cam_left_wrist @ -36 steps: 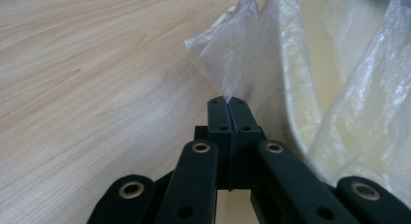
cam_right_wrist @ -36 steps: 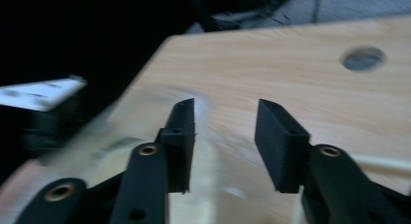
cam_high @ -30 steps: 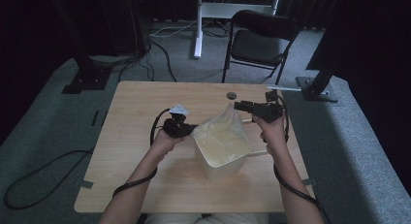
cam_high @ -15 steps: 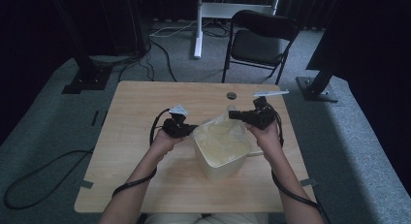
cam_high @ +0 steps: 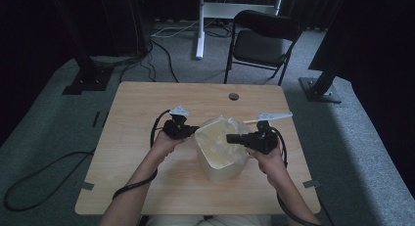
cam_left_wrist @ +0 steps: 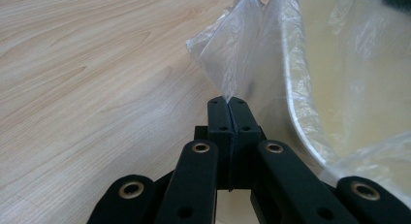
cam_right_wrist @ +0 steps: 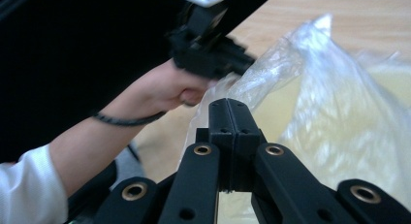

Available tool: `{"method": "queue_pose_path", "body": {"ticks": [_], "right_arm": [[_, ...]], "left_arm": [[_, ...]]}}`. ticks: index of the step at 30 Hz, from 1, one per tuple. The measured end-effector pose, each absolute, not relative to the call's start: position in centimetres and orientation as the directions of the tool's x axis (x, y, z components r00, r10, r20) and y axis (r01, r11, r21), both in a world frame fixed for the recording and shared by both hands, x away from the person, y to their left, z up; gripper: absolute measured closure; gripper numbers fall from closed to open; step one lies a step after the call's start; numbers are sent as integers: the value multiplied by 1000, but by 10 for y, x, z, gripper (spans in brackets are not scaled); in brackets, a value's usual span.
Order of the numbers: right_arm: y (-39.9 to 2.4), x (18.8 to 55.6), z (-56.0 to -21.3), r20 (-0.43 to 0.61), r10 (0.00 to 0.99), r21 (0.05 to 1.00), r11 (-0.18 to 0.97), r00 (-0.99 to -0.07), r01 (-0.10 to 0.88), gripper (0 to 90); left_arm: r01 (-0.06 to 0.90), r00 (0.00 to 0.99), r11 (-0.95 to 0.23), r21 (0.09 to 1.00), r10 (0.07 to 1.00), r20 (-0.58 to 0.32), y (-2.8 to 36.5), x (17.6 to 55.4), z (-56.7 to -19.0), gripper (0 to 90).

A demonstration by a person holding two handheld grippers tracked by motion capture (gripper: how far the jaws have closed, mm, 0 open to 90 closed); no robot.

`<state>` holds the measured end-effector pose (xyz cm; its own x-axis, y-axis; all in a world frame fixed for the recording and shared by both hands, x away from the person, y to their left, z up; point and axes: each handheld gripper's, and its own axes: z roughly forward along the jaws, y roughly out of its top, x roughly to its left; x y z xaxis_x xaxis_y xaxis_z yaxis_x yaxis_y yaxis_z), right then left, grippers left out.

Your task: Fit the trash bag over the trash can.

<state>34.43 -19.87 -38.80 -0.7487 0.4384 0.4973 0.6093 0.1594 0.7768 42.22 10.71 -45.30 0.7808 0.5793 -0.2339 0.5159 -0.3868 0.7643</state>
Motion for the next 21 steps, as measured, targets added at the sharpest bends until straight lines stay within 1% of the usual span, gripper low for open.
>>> {"method": "queue_pose_path", "body": {"ticks": [2,4,10,15,19,20,21], "right_arm": [[-199,340,-391,502,429,776,159,-751,610,900],[-197,328,-401,526,395,768,160,-753,620,900],[-185,298,-426,548,330,741,233,-768,629,900],[-174,285,-449,579,302,705,281,-757,651,900],[-169,285,-468,594,316,675,306,-740,672,900],[-169,285,-473,588,334,668,312,-737,675,900],[-169,285,-473,588,334,668,312,-737,675,900]], "left_arm": [[517,780,-385,764,579,-237,107,422,-453,900],[518,780,-387,763,580,-235,108,422,-453,900],[519,777,-389,761,585,-231,108,423,-454,900],[509,776,-406,759,599,-200,105,422,-453,900],[510,772,-407,758,605,-194,106,422,-454,900],[510,771,-408,757,607,-193,106,422,-455,900],[510,771,-408,757,607,-193,106,422,-455,900]]}}
